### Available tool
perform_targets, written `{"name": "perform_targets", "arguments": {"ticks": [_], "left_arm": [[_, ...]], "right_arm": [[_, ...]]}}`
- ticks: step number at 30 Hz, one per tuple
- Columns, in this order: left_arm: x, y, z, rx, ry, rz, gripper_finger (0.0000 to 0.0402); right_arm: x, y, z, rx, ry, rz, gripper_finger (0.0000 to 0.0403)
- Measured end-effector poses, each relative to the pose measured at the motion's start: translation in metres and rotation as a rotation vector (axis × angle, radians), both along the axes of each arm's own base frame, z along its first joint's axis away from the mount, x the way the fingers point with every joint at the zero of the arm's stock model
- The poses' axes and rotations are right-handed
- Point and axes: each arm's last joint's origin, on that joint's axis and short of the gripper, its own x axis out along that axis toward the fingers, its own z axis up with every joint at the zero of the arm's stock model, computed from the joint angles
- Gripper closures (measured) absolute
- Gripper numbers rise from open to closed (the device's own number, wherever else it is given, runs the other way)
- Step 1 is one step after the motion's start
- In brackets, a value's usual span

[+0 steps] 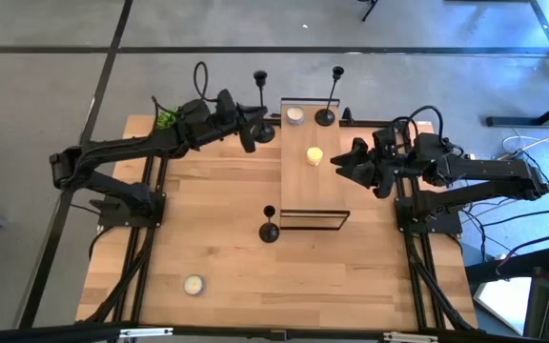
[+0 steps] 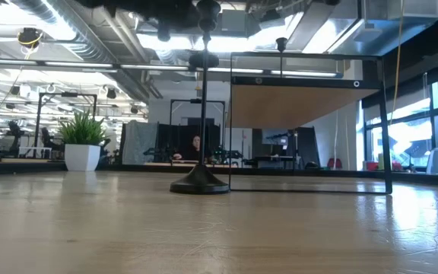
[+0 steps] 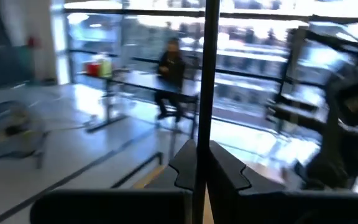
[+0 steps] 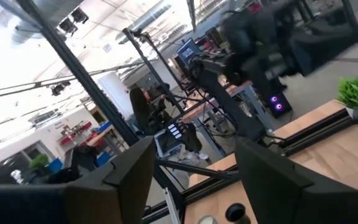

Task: Pick & Place candle stick holders
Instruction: Put the left black candle holder to the left of the yellow candle jar on the shelf

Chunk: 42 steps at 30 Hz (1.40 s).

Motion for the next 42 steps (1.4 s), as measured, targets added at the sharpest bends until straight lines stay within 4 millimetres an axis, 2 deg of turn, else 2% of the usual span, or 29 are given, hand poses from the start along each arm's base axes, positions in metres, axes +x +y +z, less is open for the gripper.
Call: {"name": "perform_targets", "arguments": {"ticks": [6,13,17,20,27,30,33,42], "left_arm": [[-0.001,0.026,-0.026,0.075,0.038,-0.252,0.0391],[0.028,0.049,-0.059,0.226,-0.063,-0.532,0.0391],[0.039,0.055,-0.076,0.228,-0.084,-0.554,0.0391],[0.047,0.053,-0.085,0.207,-0.064,-0.520,0.0391],[0.075,0.030,-0.072,0.133,-0.011,-0.510,0.0391],[0.084,0.022,-0.063,0.153,0.027,-0.482,0.0391],[0.085,0.020,-0.061,0.169,0.031,-0.472,0.0391],[0.078,0.032,-0.071,0.107,0.045,-0.438,0.0391]], "right_arm": [[0.000,0.000,0.000,-0.054,-0.004,0.001,0.0176],[0.001,0.000,-0.007,-0.111,0.056,-0.003,0.0176],[0.001,0.000,-0.011,-0.129,0.105,-0.001,0.0176],[0.001,0.000,-0.013,-0.134,0.117,-0.001,0.0176],[0.001,0.000,-0.013,-0.136,0.119,-0.001,0.0176],[0.001,0.000,-0.013,-0.141,0.118,-0.002,0.0176],[0.001,0.000,-0.012,-0.152,0.113,-0.006,0.0176],[0.001,0.000,-0.012,-0.152,0.113,-0.005,0.0176]]}}
